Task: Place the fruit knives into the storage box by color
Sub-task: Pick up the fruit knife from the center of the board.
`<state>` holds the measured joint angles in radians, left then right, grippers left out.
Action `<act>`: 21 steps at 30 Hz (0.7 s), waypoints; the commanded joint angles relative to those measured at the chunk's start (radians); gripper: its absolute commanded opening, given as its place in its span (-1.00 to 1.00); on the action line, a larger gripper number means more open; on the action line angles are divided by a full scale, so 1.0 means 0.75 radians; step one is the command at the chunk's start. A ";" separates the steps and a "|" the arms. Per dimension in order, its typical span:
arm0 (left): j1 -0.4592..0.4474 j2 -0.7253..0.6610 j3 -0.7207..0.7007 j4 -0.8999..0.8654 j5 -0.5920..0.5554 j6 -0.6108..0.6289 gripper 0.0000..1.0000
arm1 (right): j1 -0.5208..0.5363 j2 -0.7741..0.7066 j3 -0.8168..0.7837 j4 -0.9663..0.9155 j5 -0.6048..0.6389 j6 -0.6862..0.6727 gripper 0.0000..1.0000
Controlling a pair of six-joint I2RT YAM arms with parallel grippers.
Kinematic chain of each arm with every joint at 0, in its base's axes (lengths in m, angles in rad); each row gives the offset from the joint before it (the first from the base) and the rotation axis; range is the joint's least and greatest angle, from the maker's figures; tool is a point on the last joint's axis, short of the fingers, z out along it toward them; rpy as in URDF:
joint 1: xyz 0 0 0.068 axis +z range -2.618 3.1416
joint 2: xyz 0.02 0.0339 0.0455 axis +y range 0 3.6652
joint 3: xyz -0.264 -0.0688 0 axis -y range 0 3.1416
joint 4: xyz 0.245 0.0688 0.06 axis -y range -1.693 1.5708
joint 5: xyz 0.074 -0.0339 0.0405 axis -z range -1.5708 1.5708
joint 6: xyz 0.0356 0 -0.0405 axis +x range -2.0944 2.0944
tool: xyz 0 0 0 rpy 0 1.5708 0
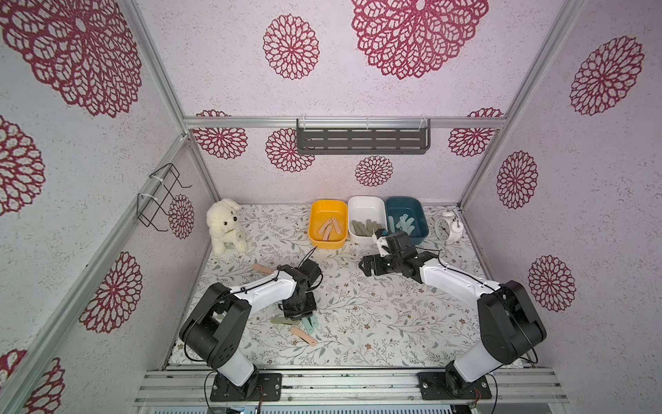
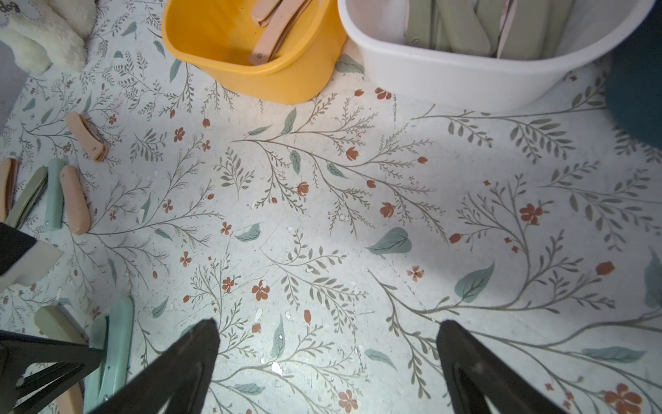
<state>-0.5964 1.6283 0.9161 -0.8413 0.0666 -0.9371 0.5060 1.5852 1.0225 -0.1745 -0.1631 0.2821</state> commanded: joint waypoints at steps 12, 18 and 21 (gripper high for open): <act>-0.017 0.075 -0.045 0.069 -0.019 0.010 -0.08 | 0.000 -0.013 0.027 0.037 -0.042 0.025 0.99; -0.019 0.125 -0.001 0.069 -0.032 0.040 -0.15 | 0.000 -0.009 0.038 0.034 -0.048 0.027 0.99; -0.023 0.138 0.008 0.068 -0.034 0.043 -0.32 | -0.002 -0.012 0.042 0.026 -0.038 0.025 0.99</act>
<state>-0.6044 1.6825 0.9352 -0.8413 0.0547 -0.9226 0.5060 1.5852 1.0225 -0.1581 -0.1875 0.2897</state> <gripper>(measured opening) 0.352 0.993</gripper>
